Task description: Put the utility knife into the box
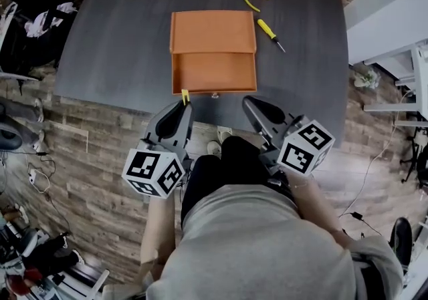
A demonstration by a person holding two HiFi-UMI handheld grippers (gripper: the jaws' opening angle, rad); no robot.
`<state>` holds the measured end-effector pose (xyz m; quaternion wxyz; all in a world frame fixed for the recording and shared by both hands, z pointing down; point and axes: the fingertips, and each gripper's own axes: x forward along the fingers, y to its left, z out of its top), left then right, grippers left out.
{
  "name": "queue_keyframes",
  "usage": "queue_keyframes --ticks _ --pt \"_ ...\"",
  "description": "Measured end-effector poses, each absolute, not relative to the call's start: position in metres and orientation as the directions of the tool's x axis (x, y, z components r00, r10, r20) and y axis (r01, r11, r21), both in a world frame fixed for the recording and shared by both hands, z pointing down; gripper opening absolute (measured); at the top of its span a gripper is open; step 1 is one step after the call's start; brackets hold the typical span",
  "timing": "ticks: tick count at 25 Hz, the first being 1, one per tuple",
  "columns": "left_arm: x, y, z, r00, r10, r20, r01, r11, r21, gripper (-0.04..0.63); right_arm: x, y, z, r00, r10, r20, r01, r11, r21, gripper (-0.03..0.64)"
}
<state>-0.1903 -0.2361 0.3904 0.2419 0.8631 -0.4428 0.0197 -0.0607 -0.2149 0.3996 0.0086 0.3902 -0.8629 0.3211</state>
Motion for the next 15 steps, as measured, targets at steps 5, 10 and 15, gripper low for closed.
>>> queue_keyframes --ticks 5,10,15 --pt "-0.179 -0.272 0.394 0.620 -0.737 0.269 -0.768 -0.501 0.398 0.055 -0.051 -0.248 0.408 -0.689 -0.670 0.276 -0.685 0.477 -0.551 0.006" --pt "-0.166 -0.310 0.396 0.643 -0.707 0.295 -0.758 -0.530 0.381 0.055 -0.040 -0.282 0.411 -0.676 -0.685 0.272 -0.686 0.452 -0.570 0.006" --pt "-0.149 -0.336 0.402 0.666 -0.666 0.337 -0.745 -0.576 0.335 0.055 -0.029 -0.302 0.418 -0.672 -0.686 0.280 -0.686 0.434 -0.584 0.006"
